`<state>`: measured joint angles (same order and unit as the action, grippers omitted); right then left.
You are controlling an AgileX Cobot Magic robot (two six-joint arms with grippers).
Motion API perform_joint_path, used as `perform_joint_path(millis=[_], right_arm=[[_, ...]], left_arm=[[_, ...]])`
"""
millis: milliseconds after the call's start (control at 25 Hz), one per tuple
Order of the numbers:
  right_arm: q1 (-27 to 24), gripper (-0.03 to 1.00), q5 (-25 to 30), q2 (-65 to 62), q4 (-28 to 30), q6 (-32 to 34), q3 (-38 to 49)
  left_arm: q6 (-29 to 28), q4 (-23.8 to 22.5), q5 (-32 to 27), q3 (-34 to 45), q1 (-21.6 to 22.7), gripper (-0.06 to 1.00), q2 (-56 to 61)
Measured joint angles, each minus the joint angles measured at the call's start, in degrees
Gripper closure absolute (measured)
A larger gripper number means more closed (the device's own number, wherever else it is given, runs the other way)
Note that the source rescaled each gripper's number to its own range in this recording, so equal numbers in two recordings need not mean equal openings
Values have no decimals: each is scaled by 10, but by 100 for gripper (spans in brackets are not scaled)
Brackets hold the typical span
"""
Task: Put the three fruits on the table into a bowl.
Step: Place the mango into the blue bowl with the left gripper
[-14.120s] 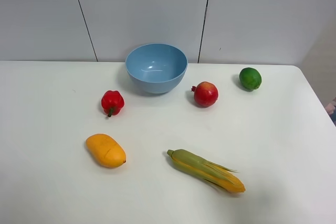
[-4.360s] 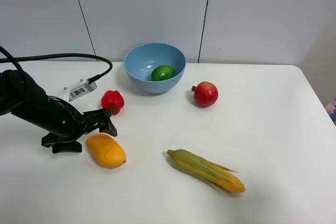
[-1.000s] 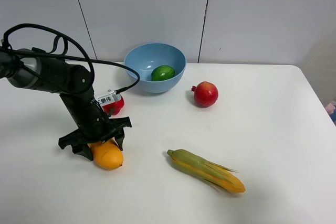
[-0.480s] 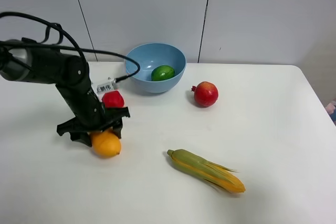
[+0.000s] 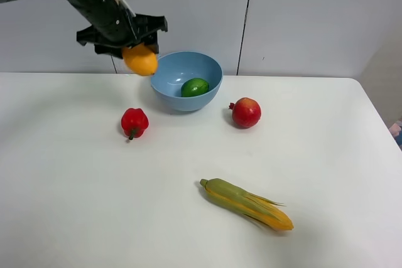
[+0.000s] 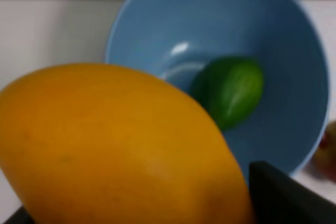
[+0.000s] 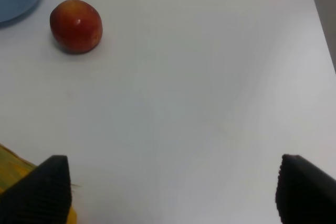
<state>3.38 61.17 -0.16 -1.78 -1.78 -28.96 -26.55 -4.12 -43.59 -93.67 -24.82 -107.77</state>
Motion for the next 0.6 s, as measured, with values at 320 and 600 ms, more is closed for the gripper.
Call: perform_joint_path(millis=[320,600], right_arm=[[0,58,0,0,0,0,0],[0,58,0,0,0,0,0]], left_arm=[[52,1,20,-93,0,94,-130],[61,1,81,-94,-6,91,-163]])
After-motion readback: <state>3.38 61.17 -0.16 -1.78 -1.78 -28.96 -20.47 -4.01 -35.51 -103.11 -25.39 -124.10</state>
